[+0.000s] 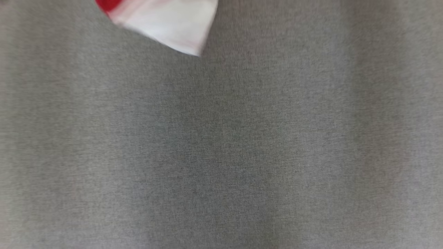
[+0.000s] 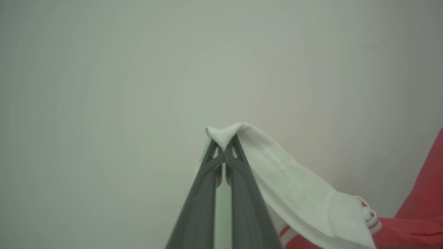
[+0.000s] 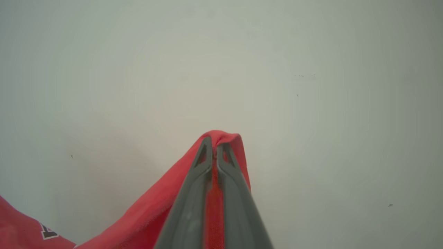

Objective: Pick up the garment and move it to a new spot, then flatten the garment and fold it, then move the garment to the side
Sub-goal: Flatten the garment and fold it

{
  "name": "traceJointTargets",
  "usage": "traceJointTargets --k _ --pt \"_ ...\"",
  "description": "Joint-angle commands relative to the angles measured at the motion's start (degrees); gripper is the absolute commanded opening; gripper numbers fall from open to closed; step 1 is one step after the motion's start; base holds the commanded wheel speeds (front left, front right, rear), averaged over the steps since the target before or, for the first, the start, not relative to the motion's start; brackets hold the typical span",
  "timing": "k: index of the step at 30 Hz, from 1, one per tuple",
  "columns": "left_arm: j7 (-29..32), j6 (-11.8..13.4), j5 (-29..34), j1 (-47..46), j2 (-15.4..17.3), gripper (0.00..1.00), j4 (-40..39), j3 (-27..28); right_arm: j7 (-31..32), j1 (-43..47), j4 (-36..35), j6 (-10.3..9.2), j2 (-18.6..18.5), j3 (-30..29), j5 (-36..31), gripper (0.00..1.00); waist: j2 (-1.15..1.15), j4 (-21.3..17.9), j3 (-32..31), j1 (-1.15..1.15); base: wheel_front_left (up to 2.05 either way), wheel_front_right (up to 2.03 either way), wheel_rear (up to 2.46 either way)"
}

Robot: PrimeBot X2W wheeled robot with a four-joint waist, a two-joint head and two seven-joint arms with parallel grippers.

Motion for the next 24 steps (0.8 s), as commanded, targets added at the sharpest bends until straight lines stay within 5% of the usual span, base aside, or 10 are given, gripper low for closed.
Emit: traceJointTargets --k 1,12,24 --pt "-0.2 0.1 -1.0 -4.2 0.2 0.0 2.2 0.0 -0.8 -3.5 1.8 -0.14 1.0 0.3 0.0 0.0 -0.02 -0.9 3.6 -0.02 0.0 0.0 0.0" --pt "-3.6 0.1 -2.0 -24.2 -2.2 0.0 14.7 -6.2 -4.7 -19.1 14.5 -0.14 2.1 2.7 -0.6 0.0 -0.02 -1.1 4.4 -0.02 0.0 0.0 0.0" --pt "-6.8 0.1 -5.7 -26.0 -1.9 0.0 22.1 -12.3 -7.0 -20.3 21.1 -0.14 1.0 6.6 3.1 0.0 -0.02 -2.0 6.6 -0.02 0.0 0.0 0.0"
